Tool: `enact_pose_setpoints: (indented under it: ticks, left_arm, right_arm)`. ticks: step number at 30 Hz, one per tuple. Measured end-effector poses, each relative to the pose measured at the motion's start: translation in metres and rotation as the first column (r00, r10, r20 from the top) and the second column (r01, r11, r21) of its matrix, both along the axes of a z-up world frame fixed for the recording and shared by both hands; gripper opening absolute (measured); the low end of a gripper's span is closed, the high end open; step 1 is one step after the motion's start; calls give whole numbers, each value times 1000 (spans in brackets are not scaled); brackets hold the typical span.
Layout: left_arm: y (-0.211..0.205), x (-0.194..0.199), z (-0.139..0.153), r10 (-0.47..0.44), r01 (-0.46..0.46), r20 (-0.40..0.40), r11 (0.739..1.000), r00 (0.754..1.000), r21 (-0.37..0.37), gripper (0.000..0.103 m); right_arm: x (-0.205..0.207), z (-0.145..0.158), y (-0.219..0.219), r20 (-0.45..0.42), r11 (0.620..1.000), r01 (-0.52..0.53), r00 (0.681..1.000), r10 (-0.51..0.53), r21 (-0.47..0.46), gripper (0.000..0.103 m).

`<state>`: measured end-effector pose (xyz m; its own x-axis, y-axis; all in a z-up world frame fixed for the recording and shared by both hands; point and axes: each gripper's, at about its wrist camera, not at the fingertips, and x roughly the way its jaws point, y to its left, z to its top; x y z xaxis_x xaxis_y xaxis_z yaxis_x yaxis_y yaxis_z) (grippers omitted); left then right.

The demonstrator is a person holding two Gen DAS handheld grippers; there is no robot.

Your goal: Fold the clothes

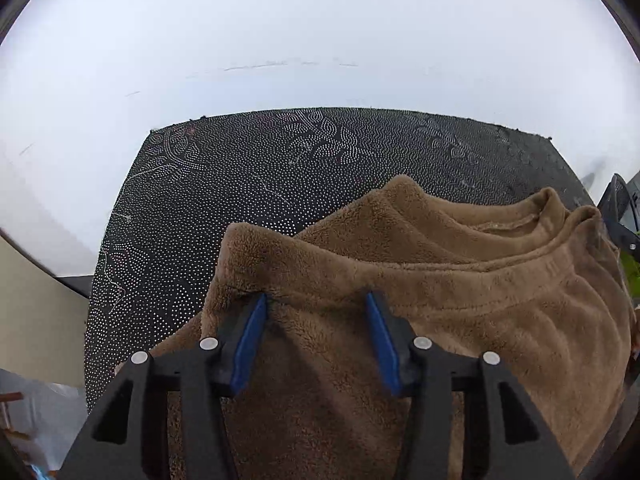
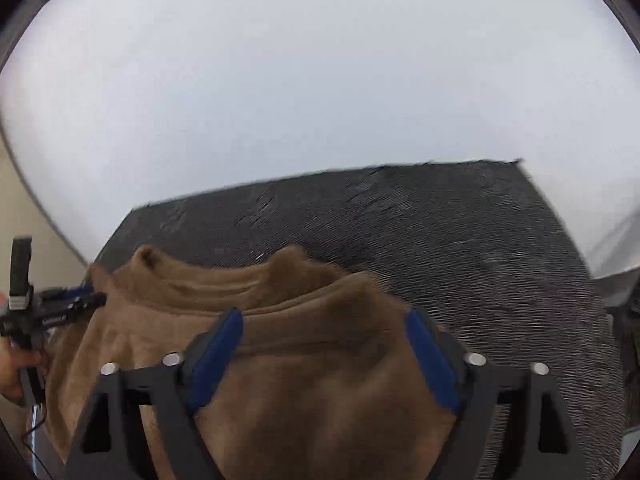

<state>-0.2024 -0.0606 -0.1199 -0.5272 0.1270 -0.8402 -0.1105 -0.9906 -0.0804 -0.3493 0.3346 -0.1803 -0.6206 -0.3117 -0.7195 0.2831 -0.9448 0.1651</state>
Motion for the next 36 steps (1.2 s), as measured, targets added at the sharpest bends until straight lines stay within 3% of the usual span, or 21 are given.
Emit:
enact_pose_setpoints:
  ticks: [3,9,11,13,15,18,23,24,27,28,30,34,36]
  left_arm:
    - [-4,-1,4,35,-35,-21,999,999,26,59]
    - [4,-5,2,24,-24,-9,1000,1000,-13,65]
    - [5,-4,0,22,-22,-8,1000,1000,-20,66]
    - [1,-1,0,26,-27,-9,1000,1000,-7,66]
    - [-1,0,2,37,-37,-26,999,999,2,66]
    - [0,-3,-1,47,-48,-49,999,998,-23,66]
    - [18,-6,-16,25,-32,-48,988,999,-150,67]
    - [19,-6,-15,24,-32,-50,986,998,-164,67]
    - [12,-4,-12,34,-39,-38,992,999,-124,67]
    - [8,0,-8,40,-44,-41,994,998,-101,67]
    - [0,8,2,56,-60,-59,996,997,-63,68]
    - [-9,34,33,70,-71,-150,997,986,2,82]
    - [-2,44,40,39,-36,-166,999,985,24,84]
  right_arm:
    - [4,3,4,-13,999,-28,1000,28,19,86]
    - [-14,-23,-30,50,972,-97,995,88,216,85]
    - [-23,-34,-40,65,959,-101,994,87,264,55]
    - [-23,-30,-41,38,959,-91,996,84,270,19]
    - [-16,-17,-38,-30,961,-60,997,70,269,14]
    - [-15,-5,-32,-96,957,4,995,25,291,14]
    - [-28,-28,-38,-7,947,-7,1000,10,323,17]
    - [-29,-30,-40,1,943,-12,1000,12,333,22]
    - [-27,-27,-33,29,951,-24,999,16,310,38]
    - [-25,-23,-27,36,959,-23,999,14,282,59]
    - [-15,-7,-3,6,983,14,1000,-16,184,78]
    - [23,30,39,-96,992,110,990,-104,59,79]
    - [45,41,41,-136,992,97,987,-86,75,79]
